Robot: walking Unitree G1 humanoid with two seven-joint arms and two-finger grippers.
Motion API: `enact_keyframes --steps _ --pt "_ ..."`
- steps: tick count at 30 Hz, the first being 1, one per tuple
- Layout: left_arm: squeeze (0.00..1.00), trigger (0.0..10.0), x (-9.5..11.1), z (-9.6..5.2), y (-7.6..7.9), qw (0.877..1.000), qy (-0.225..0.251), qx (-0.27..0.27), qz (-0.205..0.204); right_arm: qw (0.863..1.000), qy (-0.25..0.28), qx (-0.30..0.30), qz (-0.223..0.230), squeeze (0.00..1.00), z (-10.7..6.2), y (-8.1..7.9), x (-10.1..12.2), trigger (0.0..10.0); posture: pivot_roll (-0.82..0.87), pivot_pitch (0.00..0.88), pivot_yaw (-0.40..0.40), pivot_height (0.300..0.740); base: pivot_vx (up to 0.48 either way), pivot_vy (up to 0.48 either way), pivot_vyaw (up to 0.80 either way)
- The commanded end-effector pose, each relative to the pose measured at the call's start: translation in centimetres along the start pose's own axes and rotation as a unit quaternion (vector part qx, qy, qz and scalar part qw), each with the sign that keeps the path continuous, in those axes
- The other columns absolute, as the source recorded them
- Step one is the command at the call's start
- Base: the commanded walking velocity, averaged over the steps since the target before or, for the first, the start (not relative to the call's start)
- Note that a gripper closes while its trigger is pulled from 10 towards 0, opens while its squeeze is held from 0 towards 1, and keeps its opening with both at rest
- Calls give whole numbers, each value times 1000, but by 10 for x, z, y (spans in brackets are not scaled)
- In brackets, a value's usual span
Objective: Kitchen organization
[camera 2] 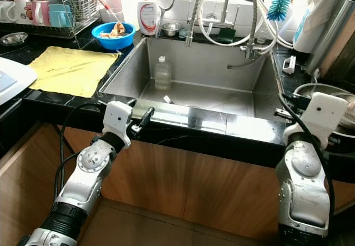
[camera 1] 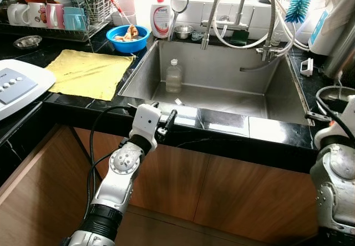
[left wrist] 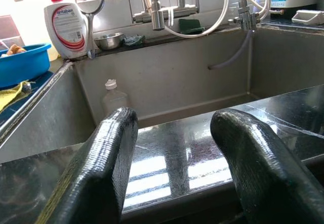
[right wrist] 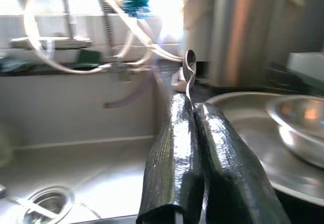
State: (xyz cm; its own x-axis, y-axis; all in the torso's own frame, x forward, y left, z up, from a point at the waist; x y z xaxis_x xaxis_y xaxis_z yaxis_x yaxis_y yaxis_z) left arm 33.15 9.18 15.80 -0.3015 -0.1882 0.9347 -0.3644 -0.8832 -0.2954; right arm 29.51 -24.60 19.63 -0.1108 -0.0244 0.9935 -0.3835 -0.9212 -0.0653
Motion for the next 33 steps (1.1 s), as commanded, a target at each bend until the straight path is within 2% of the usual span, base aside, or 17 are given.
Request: enact_keyframes --steps 1,5,7,12,13,15,20,22,24,25,31,32,33 --pt "0 10000 -1 -1 3 1000 -3 -5 5 999 19 25 -7 0 3 -8 8 10000 4 0 -14 740 0 0 0" --pt "0 10000 -1 0 2 1000 -3 -4 4 997 4 76 -18 0 11 -22 0 10000 -4 0 -12 740 0 0 0" --pt "0 10000 0 2 4 1000 0 -5 3 991 -20 133 -24 0 21 -38 -12 10000 4 0 -16 740 0 0 0" --pt "0 10000 0 3 4 1000 0 -5 3 986 -33 162 -11 0 26 -45 -18 10000 3 0 -16 740 0 0 0" --pt "0 10000 0 4 6 1000 1 -7 3 982 -56 178 -23 0 36 -48 -31 10000 11 0 -18 740 0 0 0" --pt "0 10000 1 4 7 1000 3 -8 3 979 -77 183 -37 0 44 -48 -40 10000 17 0 -20 740 0 0 0" --pt "0 10000 1 4 3 1000 5 -2 5 974 -104 200 -28 0 58 -49 -50 10000 28 0 -27 740 0 0 0" --pt "0 10000 1 4 3 1000 5 -2 6 971 -131 199 -1 0 63 -48 -59 10000 36 0 -28 740 0 0 0" --pt "0 10000 1 4 4 1000 6 -3 6 969 -157 184 57 0 67 -45 -64 10000 39 0 -29 740 0 0 0" --pt "0 10000 1 4 4 1000 6 -4 6 968 -167 175 68 0 69 -43 -67 10000 40 0 -28 740 0 0 0" --pt "0 10000 3 5 3 1000 9 -4 7 969 -184 155 52 0 74 -36 -73 10000 48 0 -28 740 0 0 0" --pt "0 10000 3 5 3 1000 10 -4 8 969 -183 153 62 1000 76 -35 -71 10000 49 0 -28 740 0 0 0" --pt "0 10000 3 5 3 1000 11 -4 8 970 -182 152 61 1000 77 -34 -70 10000 49 0 -28 740 0 0 0"
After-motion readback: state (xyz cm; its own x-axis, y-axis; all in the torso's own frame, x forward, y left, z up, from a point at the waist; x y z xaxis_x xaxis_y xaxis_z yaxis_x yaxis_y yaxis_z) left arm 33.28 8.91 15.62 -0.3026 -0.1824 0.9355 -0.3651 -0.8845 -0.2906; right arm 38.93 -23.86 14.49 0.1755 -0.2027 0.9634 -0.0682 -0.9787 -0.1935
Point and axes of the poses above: a point about 5 cm out from each wrist's last joint towards the gripper, its own z axis pointing out of the wrist towards the gripper, its own x axis along the axis of the wrist's last joint, y = z × x, the point moved 1 cm from there along z, pointing out of the wrist towards the gripper, and after that the axes turned 6 degrees about z, right-handed, at the moved point
